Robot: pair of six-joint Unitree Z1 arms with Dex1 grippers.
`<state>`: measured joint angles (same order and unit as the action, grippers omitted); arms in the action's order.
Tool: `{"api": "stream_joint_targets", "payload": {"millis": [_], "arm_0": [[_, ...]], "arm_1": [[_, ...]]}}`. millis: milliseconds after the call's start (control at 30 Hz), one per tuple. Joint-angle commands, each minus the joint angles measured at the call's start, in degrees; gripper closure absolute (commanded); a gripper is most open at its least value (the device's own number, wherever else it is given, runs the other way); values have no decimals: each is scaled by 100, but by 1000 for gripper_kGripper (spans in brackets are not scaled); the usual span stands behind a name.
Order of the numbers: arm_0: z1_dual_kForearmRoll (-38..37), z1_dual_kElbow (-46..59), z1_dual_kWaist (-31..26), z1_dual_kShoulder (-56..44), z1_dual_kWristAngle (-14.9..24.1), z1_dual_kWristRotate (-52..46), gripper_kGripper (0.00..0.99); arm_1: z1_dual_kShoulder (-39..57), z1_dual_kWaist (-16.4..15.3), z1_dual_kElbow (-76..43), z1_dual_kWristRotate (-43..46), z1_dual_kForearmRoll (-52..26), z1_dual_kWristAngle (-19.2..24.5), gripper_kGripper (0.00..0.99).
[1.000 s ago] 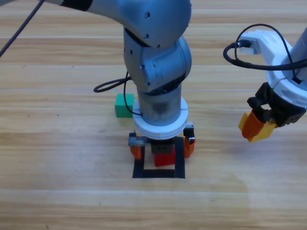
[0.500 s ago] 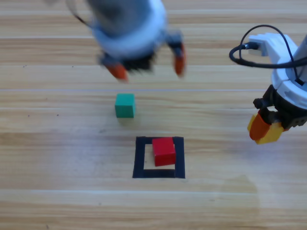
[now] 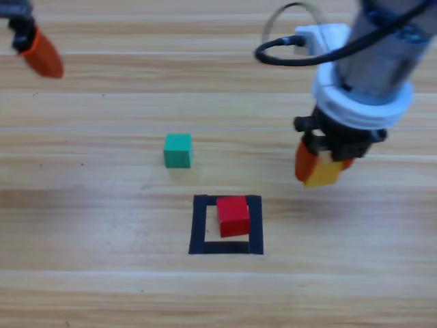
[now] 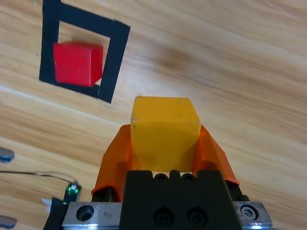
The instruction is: Stack the blocks in the rectangular block: red at the bottom, yellow in the middle, green on top
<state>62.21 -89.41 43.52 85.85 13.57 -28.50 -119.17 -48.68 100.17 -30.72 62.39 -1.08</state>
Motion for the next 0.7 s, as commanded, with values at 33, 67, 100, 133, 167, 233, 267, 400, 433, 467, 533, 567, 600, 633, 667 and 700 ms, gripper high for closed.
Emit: {"api": "stream_joint_targets", "payload": {"millis": [33, 67, 100, 133, 167, 233, 267, 400, 433, 467, 533, 567, 600, 633, 667, 700], "arm_0": [[221, 223, -160, -183, -83, 433, 0], [292, 223, -177, -253, -83, 450, 0], [353, 223, -195, -324, -83, 486, 0], [388, 231, -230, -420, -83, 530, 0], [397, 267, -230, -500, -83, 538, 0], [467, 267, -248, -640, -83, 547, 0], [503, 267, -248, -667, -92, 556, 0], [617, 267, -248, -684, -92, 644, 0], [617, 284, -248, -702, -83, 661, 0], [617, 311, -248, -719, -65, 670, 0], [617, 346, -248, -719, -21, 697, 0], [617, 363, -274, -719, -13, 688, 0], [617, 390, -318, -719, -13, 679, 0], [617, 460, -432, -754, -4, 626, 0], [608, 486, -467, -781, -4, 609, 0], [608, 486, -467, -798, -4, 609, 0]], "arm_1": [[-696, -546, 512, -294, 238, 530, 990], [-731, -599, 574, -338, 247, 530, 990], [-766, -660, 653, -382, 273, 565, 990], [-792, -695, 705, -417, 291, 618, 990], [-827, -722, 767, -461, 291, 679, 990], [-907, -748, 864, -470, 335, 723, 990], [-950, -757, 908, -487, 353, 741, 990], [-1232, -845, 1435, -654, 766, 741, 990], [-1337, -871, 1637, -742, 933, 741, 990], [-1451, -880, 1839, -830, 1091, 741, 990], [-1724, -906, 2243, -979, 1407, 741, 990], [-1803, -933, 2393, -1015, 1495, 741, 990], [-1926, -976, 2595, -1032, 1601, 741, 990], [-2023, -1029, 2744, -1094, 1671, 741, 990], [-2049, -1029, 2771, -1129, 1671, 741, 990], [-2067, -1029, 2780, -1155, 1671, 732, 990]]}}
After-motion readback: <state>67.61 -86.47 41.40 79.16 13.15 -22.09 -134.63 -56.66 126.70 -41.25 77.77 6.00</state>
